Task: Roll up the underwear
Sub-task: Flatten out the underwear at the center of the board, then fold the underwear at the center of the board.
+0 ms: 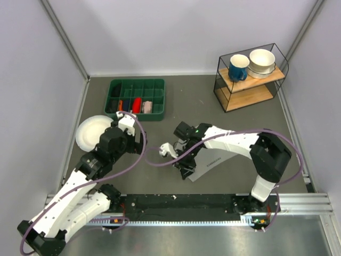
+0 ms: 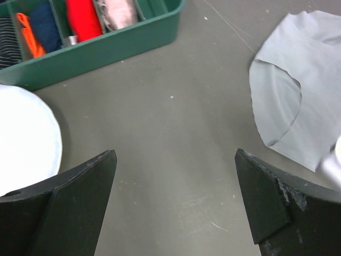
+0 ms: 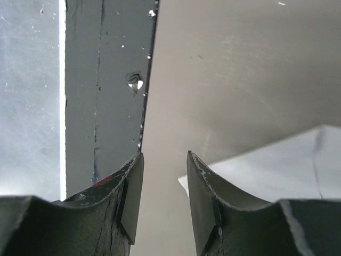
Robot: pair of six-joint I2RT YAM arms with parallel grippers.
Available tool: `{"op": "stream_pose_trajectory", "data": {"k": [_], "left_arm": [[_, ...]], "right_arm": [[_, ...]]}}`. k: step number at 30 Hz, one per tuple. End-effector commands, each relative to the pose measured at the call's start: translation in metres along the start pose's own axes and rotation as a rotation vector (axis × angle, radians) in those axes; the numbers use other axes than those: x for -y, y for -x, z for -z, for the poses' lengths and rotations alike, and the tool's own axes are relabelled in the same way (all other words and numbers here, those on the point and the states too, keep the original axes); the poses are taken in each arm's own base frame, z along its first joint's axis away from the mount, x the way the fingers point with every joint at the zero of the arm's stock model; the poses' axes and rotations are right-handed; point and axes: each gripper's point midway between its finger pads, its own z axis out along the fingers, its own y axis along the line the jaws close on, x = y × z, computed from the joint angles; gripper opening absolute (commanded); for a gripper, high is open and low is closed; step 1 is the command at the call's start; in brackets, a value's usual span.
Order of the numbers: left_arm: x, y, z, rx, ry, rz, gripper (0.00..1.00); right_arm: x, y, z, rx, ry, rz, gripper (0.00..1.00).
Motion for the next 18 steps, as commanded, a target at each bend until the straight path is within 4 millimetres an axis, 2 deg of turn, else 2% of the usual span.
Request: {"op": "stream_pose_trajectory", "data": {"k": [1,2,3,6,7,9,10,11,13,14,18], "left_arm": [[0.035,-0.005,-0.01,-0.036,-0.179,0.027,0.99],[0.044,-0.011,-0.015,-0.067,-0.22,0.032,0.99],[0.051,-0.009,-0.019,-0.067,-0.258,0.038,0.99],[0.08,-0.016,-0.028,-0.124,-0.405,0.037,0.95],[0.09,-0.019,-0.027,-0.151,-0.463,0.048,0.94],[0.098,-0.021,-0.032,-0.195,-0.497,0.059,0.91],[0.1,-0.024,-0.032,-0.216,-0.509,0.063,0.89],[0.103,-0.023,-0.033,-0.227,-0.523,0.061,0.88],[0.103,-0.025,-0.032,-0.243,-0.525,0.051,0.87],[0.1,-0.021,-0.031,-0.231,-0.515,0.033,0.87],[0.085,-0.019,-0.026,-0.225,-0.451,-0.026,0.88]], "right_arm": [[0.024,0.006,0.064,0.128,-0.141,-0.012,0.39],[0.031,0.005,0.084,0.161,-0.201,-0.032,0.39],[0.052,-0.009,0.108,0.199,-0.275,-0.111,0.39],[0.081,-0.045,0.148,0.233,-0.425,-0.283,0.39],[0.096,-0.077,0.166,0.232,-0.502,-0.389,0.39],[0.105,-0.109,0.18,0.21,-0.574,-0.476,0.39],[0.111,-0.14,0.187,0.165,-0.636,-0.547,0.4],[0.113,-0.155,0.191,0.148,-0.661,-0.58,0.4],[0.117,-0.177,0.191,0.137,-0.674,-0.647,0.41],[0.119,-0.19,0.198,0.148,-0.691,-0.692,0.41],[0.13,-0.215,0.201,0.123,-0.711,-0.77,0.42]]}}
